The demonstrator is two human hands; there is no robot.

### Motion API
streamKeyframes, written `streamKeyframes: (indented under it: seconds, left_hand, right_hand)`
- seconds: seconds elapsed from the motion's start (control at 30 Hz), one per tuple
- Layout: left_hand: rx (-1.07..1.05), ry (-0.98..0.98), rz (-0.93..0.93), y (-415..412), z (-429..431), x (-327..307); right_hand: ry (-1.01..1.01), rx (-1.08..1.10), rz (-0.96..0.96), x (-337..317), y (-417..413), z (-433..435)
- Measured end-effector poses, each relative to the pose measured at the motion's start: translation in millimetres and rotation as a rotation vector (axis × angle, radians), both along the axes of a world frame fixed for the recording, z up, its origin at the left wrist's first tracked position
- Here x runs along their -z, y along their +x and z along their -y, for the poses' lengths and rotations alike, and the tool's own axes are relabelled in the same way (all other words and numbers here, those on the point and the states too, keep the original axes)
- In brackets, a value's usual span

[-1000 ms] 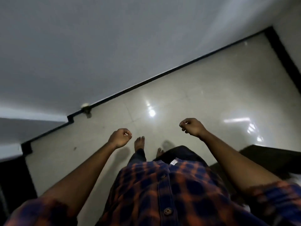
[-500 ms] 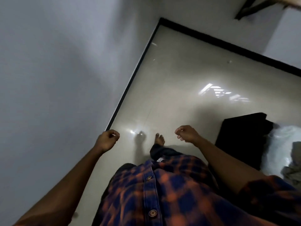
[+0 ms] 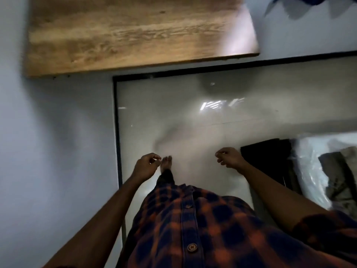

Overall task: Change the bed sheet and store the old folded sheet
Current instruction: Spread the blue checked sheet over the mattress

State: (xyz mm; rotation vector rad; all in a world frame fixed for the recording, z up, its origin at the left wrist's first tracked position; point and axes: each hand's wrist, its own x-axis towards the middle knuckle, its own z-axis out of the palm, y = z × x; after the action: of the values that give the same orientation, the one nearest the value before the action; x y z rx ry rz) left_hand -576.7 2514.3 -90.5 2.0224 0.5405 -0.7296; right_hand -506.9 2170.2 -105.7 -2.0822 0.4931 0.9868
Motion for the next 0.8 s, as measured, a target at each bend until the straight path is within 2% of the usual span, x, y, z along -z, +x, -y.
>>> streamKeyframes:
  seconds: [0.27, 0.43, 0.63, 0.8]
  left_hand:
    - [0.325, -0.029, 0.012, 194, 77, -5]
    - [0.531, -0.088, 0.024, 286, 190, -5]
    - [0.768, -0.115, 0.034, 362, 354, -13]
    - [0.982, -0.099, 0.005, 425, 487, -17]
  right_hand:
    - [0.036, 0.381, 0.072, -19, 92, 33]
    - [-0.002, 0.508, 0.129, -18, 142, 99]
    - [0.003, 0.613, 0.111, 0, 197, 225]
    - [0.002, 0.654, 0.113, -10, 239, 328]
